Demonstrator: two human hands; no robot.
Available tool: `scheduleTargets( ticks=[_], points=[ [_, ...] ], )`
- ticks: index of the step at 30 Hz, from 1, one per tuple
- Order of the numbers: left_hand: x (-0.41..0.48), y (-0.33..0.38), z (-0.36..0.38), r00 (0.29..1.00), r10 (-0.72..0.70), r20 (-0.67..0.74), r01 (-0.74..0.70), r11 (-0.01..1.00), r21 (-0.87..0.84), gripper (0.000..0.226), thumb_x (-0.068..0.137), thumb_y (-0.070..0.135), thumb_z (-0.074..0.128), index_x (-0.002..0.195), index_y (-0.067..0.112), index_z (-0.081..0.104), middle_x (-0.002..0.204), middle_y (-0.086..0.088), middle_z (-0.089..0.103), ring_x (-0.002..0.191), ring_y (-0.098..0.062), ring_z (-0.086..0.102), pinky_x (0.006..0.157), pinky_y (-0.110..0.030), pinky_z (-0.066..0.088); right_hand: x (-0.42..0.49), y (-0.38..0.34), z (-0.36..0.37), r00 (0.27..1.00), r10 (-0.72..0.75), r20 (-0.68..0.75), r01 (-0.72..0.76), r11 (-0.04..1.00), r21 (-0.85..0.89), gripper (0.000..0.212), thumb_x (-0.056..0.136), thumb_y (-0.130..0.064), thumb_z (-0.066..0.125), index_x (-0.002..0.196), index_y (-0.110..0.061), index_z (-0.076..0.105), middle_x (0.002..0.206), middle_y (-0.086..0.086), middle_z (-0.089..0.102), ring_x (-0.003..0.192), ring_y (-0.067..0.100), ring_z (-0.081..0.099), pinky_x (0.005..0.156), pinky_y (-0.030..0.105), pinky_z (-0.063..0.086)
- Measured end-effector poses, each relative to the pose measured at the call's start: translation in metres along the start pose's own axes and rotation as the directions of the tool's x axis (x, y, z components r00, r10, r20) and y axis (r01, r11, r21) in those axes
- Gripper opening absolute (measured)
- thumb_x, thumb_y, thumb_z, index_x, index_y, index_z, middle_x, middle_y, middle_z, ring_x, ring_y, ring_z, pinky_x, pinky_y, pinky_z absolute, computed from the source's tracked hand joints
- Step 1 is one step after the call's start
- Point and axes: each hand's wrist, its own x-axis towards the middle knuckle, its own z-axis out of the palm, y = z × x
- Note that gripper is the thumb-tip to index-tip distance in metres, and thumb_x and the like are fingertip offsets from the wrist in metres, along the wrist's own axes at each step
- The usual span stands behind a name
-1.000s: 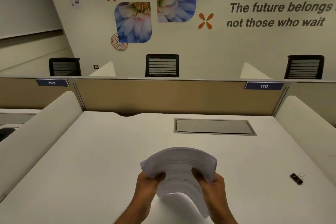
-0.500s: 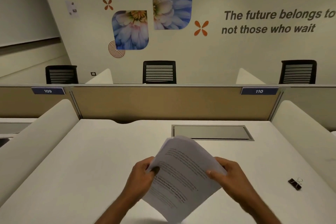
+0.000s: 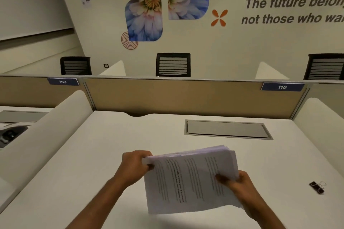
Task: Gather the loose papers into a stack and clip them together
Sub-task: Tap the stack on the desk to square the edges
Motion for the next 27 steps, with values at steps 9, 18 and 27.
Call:
scheduleTargets(
  ticks=[9,18,27],
  points=[
    [-0.009,-0.049,0.028,0.938,-0.050,0.344,0.290,0.659,-0.694,0.061,0.083,0.009,0.081,0.139,0.020,0.061,0.132,-0.003,0.074,0.126,-0.021,0.067,0.109,-0.040,0.048,0.010,0.036,0.001,0.996,0.059,-0.067,-0.039,0.964,0.265,0.047,0.066,-0.022,0.081,0.108,-0.002,0.077,0.097,0.021,0.077,0.092,0.040,0.067,0.072,0.044,0.058],
    [-0.001,-0.041,0.052,0.944,-0.085,0.319,0.298,0.640,-0.709,0.052,0.066,0.011,0.086,0.117,0.015,0.076,0.109,-0.015,0.080,0.106,-0.033,0.072,0.084,-0.039,0.058,0.016,0.046,-0.001,0.998,0.049,0.034,-0.054,0.984,0.171,0.068,0.054,-0.039,0.089,0.113,-0.009,0.076,0.103,0.017,0.079,0.095,0.037,0.069,0.076,0.038,0.059],
    [0.003,-0.048,0.066,0.947,-0.134,0.291,0.308,0.632,-0.711,0.060,0.059,0.023,0.098,0.115,0.018,0.076,0.107,-0.005,0.082,0.108,-0.026,0.072,0.090,-0.037,0.058,0.027,0.065,0.015,1.000,0.007,-0.011,-0.006,0.998,0.064,0.042,0.080,-0.010,0.085,0.119,-0.021,0.076,0.113,-0.003,0.080,0.111,0.019,0.073,0.095,0.035,0.057]
  ],
)
